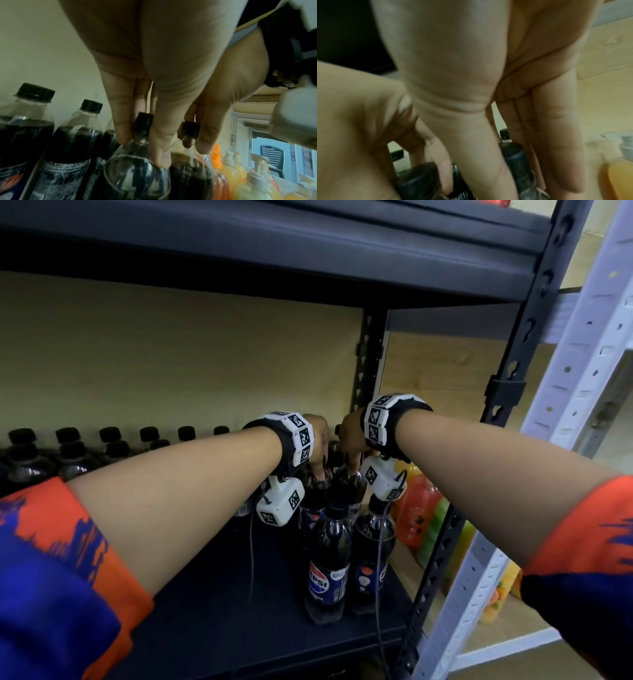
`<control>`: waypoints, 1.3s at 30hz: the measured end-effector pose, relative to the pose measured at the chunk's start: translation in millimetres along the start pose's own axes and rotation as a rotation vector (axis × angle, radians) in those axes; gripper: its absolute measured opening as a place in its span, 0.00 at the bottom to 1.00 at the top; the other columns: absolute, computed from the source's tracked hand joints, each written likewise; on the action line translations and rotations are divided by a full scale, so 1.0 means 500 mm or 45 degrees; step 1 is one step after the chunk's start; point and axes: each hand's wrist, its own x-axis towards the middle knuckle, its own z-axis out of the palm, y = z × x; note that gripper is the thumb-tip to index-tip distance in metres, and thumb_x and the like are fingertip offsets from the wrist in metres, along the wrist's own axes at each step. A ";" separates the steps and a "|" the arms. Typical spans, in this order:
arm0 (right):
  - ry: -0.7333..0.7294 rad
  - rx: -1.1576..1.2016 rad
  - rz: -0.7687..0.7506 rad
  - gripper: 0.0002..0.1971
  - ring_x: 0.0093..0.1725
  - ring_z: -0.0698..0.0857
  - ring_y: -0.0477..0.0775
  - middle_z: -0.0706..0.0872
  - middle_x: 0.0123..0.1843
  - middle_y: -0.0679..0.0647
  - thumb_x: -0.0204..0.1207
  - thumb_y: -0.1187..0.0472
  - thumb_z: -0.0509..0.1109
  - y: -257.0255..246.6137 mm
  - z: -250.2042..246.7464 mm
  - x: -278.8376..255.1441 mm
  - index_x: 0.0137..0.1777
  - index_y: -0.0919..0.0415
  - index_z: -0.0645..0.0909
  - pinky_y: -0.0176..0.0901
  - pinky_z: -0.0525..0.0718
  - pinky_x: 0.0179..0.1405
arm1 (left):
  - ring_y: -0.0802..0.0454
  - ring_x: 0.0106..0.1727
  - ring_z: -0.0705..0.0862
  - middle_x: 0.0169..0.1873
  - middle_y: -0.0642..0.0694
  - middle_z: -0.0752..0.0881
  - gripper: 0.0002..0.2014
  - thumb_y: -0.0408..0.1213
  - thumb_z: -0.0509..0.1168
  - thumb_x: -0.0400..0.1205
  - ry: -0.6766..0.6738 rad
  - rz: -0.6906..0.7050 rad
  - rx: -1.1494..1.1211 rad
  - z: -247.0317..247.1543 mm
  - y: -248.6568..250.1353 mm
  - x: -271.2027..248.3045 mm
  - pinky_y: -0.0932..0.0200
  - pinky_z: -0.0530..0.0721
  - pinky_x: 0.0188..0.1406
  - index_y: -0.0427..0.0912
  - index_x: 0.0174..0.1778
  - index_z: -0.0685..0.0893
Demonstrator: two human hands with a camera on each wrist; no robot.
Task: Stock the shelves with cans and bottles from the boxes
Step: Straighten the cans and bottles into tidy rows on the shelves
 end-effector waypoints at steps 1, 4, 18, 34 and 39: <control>-0.006 -0.021 -0.021 0.22 0.25 0.76 0.47 0.80 0.28 0.47 0.71 0.38 0.79 0.003 0.000 -0.004 0.44 0.59 0.86 0.38 0.74 0.28 | 0.48 0.51 0.91 0.49 0.49 0.93 0.24 0.51 0.86 0.65 0.002 0.001 -0.007 0.003 -0.001 -0.001 0.47 0.89 0.59 0.43 0.54 0.92; -0.047 -0.043 -0.017 0.22 0.27 0.77 0.45 0.82 0.33 0.48 0.72 0.38 0.78 0.009 0.001 -0.001 0.44 0.59 0.86 0.36 0.75 0.29 | 0.48 0.50 0.91 0.51 0.49 0.92 0.25 0.49 0.86 0.66 0.019 -0.004 -0.048 0.006 -0.004 -0.002 0.48 0.90 0.58 0.42 0.55 0.92; -0.042 -0.154 -0.076 0.30 0.50 0.78 0.50 0.87 0.65 0.54 0.76 0.41 0.77 -0.007 -0.030 -0.002 0.70 0.60 0.83 0.29 0.69 0.18 | 0.45 0.55 0.91 0.58 0.44 0.91 0.31 0.50 0.83 0.71 -0.015 -0.086 -0.042 0.006 0.012 -0.004 0.48 0.88 0.61 0.37 0.66 0.85; -0.157 -0.208 -0.098 0.24 0.48 0.79 0.52 0.83 0.46 0.51 0.73 0.38 0.77 -0.007 -0.008 0.056 0.56 0.58 0.86 0.38 0.73 0.32 | 0.44 0.50 0.92 0.57 0.46 0.91 0.27 0.48 0.84 0.70 -0.182 -0.070 -0.132 0.025 0.005 -0.007 0.44 0.90 0.57 0.44 0.64 0.88; -0.109 0.065 0.007 0.20 0.41 0.83 0.50 0.84 0.41 0.49 0.68 0.38 0.81 0.005 -0.015 0.050 0.40 0.53 0.81 0.41 0.80 0.42 | 0.45 0.61 0.87 0.68 0.46 0.85 0.44 0.56 0.83 0.68 -0.086 -0.085 -0.085 0.028 -0.010 -0.017 0.47 0.87 0.63 0.42 0.77 0.77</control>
